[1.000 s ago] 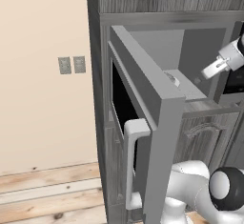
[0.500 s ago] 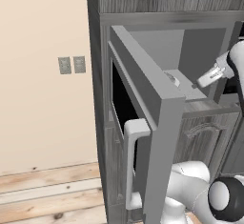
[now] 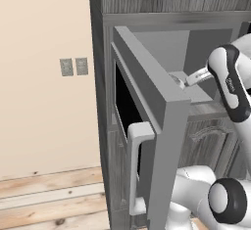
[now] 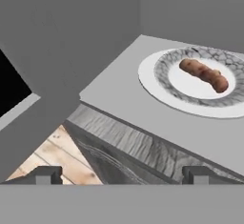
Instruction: Retrieve the reheated potato from the microwave, then place the potato, cheese, and condiment on the cutting board.
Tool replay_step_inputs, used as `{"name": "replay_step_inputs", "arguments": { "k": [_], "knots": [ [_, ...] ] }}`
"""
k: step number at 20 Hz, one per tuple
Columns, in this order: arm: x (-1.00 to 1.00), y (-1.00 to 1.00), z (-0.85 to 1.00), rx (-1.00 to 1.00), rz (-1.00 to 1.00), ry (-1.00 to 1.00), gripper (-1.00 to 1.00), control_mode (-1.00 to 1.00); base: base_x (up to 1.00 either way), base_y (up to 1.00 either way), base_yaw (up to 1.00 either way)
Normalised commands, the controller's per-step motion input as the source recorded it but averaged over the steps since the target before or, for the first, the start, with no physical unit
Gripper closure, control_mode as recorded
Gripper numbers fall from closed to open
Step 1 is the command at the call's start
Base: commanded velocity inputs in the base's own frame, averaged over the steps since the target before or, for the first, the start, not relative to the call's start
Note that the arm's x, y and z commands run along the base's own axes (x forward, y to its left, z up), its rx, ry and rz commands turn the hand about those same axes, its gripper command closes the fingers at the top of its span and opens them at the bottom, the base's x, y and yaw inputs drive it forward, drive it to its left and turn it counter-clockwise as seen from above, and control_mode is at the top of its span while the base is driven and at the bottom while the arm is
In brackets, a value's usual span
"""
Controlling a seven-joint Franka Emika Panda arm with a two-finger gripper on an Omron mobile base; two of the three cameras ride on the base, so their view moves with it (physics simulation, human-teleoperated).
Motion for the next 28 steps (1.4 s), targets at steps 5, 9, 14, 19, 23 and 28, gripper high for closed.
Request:
{"name": "replay_step_inputs", "arguments": {
  "k": [5,9,14,19,23,28],
  "knots": [
    [0.46,-0.13,-0.05,0.0,0.0,0.02,-1.0,-1.0,0.0,0.0,0.0],
    [0.47,-0.12,-0.12,0.0,0.0,0.0,-1.0,-1.0,0.0,0.0,0.0],
    [0.34,-0.09,-0.2,0.0,0.0,0.01,-1.0,-1.0,0.0,0.0,0.0],
    [0.22,0.0,-0.31,0.0,0.0,0.0,-1.0,-1.0,0.0,0.0,0.0],
    [0.27,0.0,-0.26,0.0,0.0,0.0,-1.0,-1.0,0.0,0.0,0.0],
    [0.37,0.0,-0.15,0.0,-0.03,0.0,-1.0,-1.0,0.0,0.0,0.0]
  ]
}}
